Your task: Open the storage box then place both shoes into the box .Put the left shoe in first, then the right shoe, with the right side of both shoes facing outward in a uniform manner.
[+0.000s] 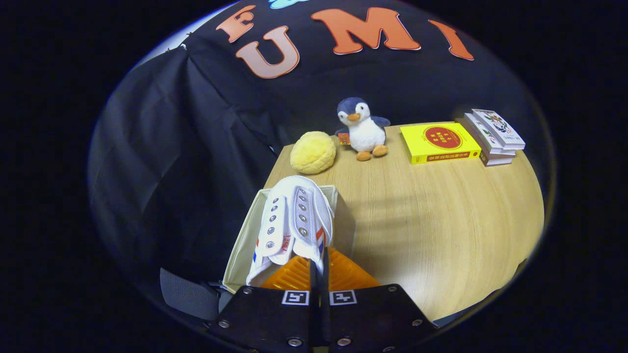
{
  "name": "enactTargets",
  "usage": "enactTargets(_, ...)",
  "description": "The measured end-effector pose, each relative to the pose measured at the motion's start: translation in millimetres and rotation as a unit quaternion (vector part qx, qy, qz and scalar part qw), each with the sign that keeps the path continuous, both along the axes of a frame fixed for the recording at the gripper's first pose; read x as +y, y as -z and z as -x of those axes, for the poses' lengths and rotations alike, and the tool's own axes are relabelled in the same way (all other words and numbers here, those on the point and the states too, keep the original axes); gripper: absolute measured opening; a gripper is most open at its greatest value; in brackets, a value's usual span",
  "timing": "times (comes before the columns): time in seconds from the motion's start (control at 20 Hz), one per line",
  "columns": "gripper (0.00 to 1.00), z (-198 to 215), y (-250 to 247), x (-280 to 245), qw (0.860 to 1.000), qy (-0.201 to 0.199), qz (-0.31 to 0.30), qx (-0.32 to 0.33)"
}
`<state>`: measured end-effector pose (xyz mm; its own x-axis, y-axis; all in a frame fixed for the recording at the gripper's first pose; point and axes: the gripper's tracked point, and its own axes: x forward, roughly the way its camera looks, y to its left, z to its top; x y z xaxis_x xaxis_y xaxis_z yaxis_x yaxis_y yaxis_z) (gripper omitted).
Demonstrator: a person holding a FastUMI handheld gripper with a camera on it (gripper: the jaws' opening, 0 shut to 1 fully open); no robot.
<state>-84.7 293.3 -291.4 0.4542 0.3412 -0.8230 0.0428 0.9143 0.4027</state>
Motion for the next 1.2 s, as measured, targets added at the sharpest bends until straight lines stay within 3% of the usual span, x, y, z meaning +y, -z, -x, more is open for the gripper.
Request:
enactTargets(0.15, 0.01, 5, 13, 23, 1.0, -0.009, 0.011, 0.024)
enactTargets(0.4, 0.03, 4, 37, 35, 0.996, 0.014, 0.061, 0.058)
enactTargets(0.55, 0.02, -19, 42, 42, 0.996, 0.034, 0.074, 0.042)
enactTargets(0.75, 0.01, -35, 43, 47, 0.994, 0.008, 0.108, 0.002)
enactTargets(0.95, 0.01, -32, 43, 45, 0.997, 0.008, 0.081, -0.002)
enactTargets(1.2, 0.07, -41, 19, 11, 0.996, 0.021, 0.07, -0.056)
